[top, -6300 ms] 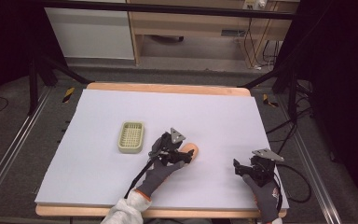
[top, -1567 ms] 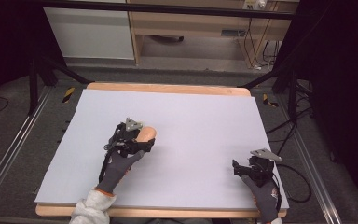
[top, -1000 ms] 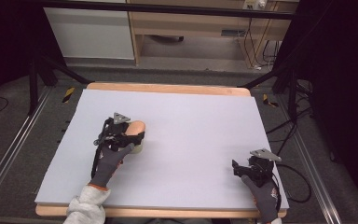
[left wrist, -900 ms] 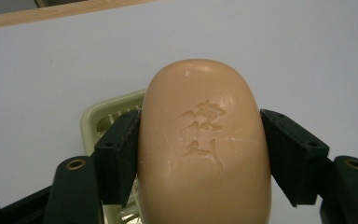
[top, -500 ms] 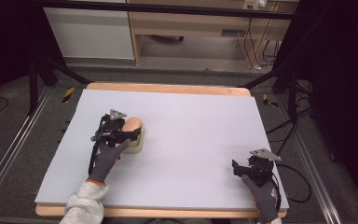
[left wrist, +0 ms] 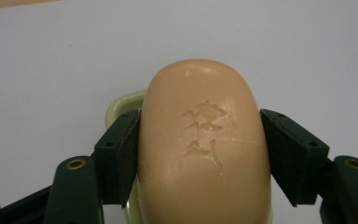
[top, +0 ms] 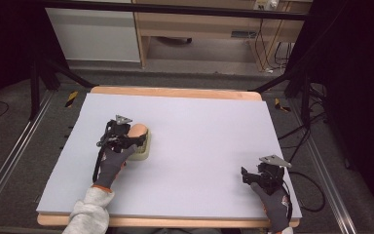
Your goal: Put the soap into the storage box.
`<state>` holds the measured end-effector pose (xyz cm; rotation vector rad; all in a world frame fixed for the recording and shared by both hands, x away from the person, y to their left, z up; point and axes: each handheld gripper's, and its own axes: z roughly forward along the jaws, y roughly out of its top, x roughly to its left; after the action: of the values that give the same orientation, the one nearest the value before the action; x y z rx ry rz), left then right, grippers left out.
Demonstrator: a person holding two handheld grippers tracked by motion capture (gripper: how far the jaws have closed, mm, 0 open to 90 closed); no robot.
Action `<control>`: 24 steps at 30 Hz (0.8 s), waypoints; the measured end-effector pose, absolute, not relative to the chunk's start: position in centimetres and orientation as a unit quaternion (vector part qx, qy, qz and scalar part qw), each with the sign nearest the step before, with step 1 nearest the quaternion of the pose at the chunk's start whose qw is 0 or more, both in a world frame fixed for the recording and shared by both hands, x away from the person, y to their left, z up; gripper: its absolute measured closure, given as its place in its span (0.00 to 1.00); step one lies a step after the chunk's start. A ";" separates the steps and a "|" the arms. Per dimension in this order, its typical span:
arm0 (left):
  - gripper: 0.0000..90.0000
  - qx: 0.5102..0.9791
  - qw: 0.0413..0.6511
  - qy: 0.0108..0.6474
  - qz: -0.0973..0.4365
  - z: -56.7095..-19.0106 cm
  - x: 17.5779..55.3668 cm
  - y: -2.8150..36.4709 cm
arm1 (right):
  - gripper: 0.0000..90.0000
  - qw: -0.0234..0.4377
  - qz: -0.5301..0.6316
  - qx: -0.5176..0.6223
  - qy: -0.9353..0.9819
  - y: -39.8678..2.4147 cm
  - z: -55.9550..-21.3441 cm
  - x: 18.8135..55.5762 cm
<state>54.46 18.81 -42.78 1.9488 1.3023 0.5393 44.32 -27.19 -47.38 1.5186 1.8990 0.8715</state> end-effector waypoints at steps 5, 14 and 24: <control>0.35 0.759 0.353 0.505 0.210 -43.2 54.7 18.7 | 0.09 0.276 0.324 0.566 0.707 -27.2 -47.4 44.3; 0.35 0.760 0.344 0.510 0.209 -44.1 55.0 18.7 | 0.09 0.276 0.323 0.564 0.708 -27.1 -47.4 44.3; 0.35 0.762 0.335 0.515 0.204 -44.8 55.3 18.7 | 0.09 0.276 0.323 0.564 0.709 -27.2 -47.4 44.3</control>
<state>55.28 18.75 -44.82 1.9877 1.3434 0.5325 44.32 -27.15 -47.41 1.5150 1.9045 0.8667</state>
